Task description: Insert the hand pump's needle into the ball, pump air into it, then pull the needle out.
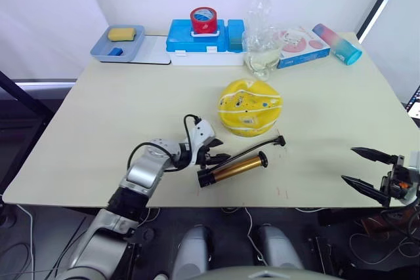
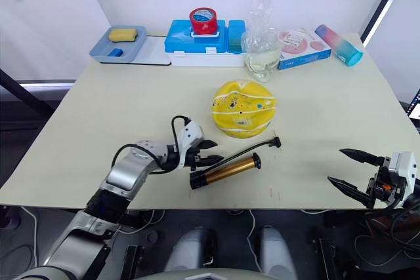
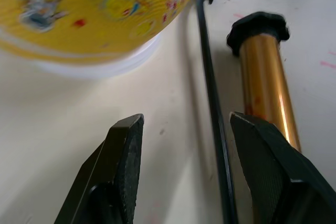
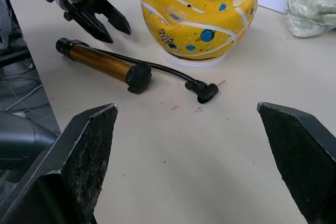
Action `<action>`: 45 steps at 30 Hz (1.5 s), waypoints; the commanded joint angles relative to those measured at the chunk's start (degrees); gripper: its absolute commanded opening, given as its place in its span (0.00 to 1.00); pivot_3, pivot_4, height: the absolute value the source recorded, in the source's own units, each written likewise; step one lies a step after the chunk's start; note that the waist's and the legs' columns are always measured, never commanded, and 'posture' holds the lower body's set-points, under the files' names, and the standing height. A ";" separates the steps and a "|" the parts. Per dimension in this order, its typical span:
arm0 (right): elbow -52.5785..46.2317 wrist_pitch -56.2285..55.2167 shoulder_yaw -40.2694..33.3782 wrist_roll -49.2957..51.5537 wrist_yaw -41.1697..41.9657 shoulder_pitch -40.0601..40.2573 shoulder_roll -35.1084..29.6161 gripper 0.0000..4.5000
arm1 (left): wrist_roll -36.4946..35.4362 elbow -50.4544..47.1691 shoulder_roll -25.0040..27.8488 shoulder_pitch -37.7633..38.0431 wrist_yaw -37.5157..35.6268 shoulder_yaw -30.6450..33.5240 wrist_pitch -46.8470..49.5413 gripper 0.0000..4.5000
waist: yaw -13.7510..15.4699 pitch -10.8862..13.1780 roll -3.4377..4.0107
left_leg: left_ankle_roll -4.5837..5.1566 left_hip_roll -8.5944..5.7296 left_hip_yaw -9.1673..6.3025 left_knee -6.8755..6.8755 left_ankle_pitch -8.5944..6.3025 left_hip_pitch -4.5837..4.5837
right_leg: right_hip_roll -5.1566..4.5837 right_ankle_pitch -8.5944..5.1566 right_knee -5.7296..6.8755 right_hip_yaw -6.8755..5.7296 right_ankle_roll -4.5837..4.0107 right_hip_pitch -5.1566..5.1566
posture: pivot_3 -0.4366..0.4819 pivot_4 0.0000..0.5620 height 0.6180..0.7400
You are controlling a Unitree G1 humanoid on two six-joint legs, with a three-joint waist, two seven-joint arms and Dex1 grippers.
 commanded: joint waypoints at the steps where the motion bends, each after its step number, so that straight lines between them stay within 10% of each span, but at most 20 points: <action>1: -0.53 -1.71 -2.01 0.70 -0.35 0.25 0.02 1.00 | 1.13 1.57 -3.43 -2.49 0.40 -2.28 1.09 0.62 | 0.07 0.00 0.00 | 0.00 0.00 -0.02 0.01 0.00 0.00 | 0.01 0.00 0.00 -0.01 0.00 0.02 | 0.48 0.27 1.00; 38: -5.24 0.55 -3.27 2.80 -2.09 3.74 -0.86 1.00 | 13.70 20.06 -21.03 -12.75 5.21 -10.02 -7.27 0.62 | 0.42 0.00 -0.01 | 0.00 -0.06 -0.64 0.13 0.00 -0.07 | 0.16 -0.02 -0.03 0.03 0.02 0.13 | 0.48 0.27 1.00; 45: -6.38 1.77 -3.61 3.10 -2.96 4.70 -0.87 1.00 | 14.00 21.47 -21.85 -13.36 5.35 -9.80 -10.07 0.02 | 0.48 0.01 -0.01 | 0.00 -0.06 -0.64 0.13 0.00 -0.07 | 0.16 -0.02 -0.03 0.03 0.02 0.13 | 0.48 0.27 1.00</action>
